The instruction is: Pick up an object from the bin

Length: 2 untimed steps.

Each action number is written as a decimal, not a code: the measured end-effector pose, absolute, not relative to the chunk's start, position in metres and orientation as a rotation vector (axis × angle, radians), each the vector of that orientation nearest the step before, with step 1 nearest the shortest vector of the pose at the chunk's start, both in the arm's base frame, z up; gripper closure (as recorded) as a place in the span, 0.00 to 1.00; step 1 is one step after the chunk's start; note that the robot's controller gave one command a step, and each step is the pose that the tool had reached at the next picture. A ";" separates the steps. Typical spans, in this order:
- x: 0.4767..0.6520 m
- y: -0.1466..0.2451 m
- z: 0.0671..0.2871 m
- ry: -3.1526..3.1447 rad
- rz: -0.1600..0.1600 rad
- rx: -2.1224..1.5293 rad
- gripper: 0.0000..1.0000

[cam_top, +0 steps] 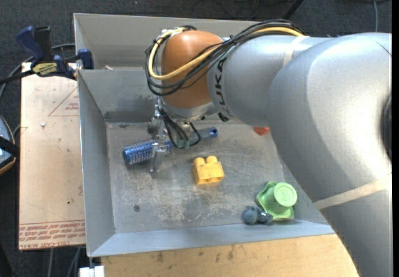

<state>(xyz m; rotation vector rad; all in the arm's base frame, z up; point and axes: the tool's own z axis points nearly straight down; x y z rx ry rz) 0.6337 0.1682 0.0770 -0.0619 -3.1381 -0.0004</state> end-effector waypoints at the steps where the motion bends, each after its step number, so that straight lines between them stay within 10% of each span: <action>1: 0.636 0.170 0.083 -3.145 -0.005 -0.060 1.00; 2: 0.630 0.164 0.266 -3.148 -0.004 0.095 1.00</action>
Offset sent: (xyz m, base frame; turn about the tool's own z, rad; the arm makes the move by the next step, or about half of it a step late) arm 0.0000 0.0000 0.0000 0.0000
